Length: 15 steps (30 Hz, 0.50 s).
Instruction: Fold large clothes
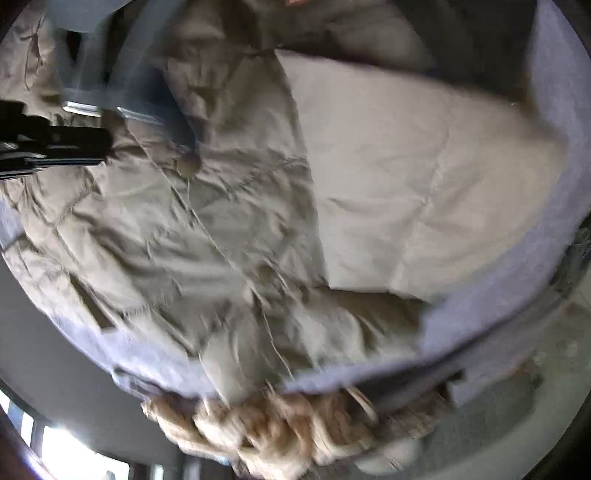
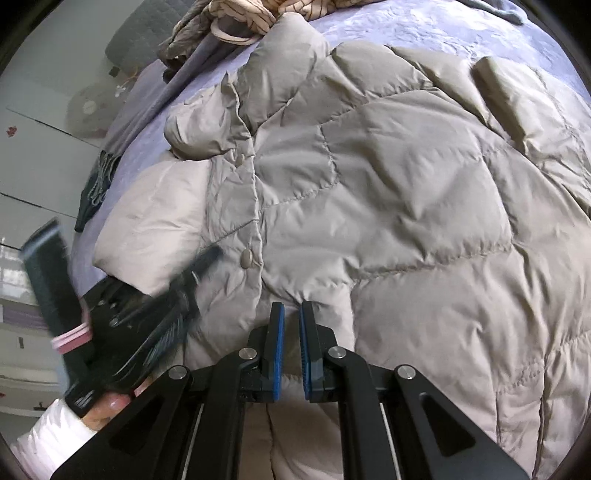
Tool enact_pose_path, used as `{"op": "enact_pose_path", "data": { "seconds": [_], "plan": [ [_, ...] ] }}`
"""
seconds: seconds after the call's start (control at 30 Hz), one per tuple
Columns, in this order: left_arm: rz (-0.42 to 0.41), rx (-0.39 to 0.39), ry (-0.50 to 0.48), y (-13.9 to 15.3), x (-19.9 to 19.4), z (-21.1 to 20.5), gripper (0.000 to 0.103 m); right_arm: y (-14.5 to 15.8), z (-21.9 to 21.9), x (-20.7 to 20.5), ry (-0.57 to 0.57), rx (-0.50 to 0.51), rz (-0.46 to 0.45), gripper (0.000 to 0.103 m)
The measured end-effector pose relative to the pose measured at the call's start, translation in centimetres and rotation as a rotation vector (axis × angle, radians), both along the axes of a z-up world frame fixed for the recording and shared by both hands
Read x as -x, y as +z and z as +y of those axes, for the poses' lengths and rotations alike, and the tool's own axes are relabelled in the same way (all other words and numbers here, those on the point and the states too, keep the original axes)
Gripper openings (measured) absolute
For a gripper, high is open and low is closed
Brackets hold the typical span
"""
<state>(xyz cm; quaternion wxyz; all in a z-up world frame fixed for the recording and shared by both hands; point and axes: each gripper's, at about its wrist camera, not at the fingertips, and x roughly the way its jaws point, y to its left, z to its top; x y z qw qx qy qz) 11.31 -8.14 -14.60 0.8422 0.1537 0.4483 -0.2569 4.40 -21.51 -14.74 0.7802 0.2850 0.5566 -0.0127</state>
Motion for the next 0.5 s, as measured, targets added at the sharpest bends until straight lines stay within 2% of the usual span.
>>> {"op": "enact_pose_path", "data": {
  "seconds": [0.03,0.1,0.2,0.23,0.27,0.3,0.37,0.43,0.5],
  "plan": [
    [-0.040,-0.006,0.008,1.0,0.5,0.6,0.102,-0.1,-0.9,0.7,0.003,0.000,-0.005,0.009],
    [-0.040,-0.002,0.031,2.7,1.1,2.1,0.102,-0.2,-1.0,-0.2,0.019,0.014,-0.015,0.009],
    [-0.022,0.092,0.105,5.1,0.8,7.3,0.102,1.5,-0.8,-0.3,0.080,0.073,-0.051,0.010],
    [-0.010,0.118,0.160,5.5,0.1,9.7,0.102,2.4,-0.3,0.2,0.117,0.107,-0.074,0.012],
    [0.012,0.139,0.202,5.5,-0.6,11.7,0.102,3.1,0.5,-0.2,0.151,0.139,-0.094,0.027],
    [0.044,0.163,0.247,5.3,-1.5,13.6,0.102,3.8,1.7,-0.8,0.188,0.177,-0.116,0.056],
    [0.145,0.224,0.358,3.7,-4.2,18.1,0.102,5.3,4.6,-1.8,0.273,0.247,-0.181,0.088],
    [0.264,0.322,0.456,1.4,-6.6,22.1,0.102,6.2,7.8,-2.7,0.374,0.317,-0.238,0.088],
    [0.366,0.416,0.498,-1.3,-7.9,24.0,0.102,6.0,11.7,-3.8,0.469,0.435,-0.253,0.088]
  ]
}}
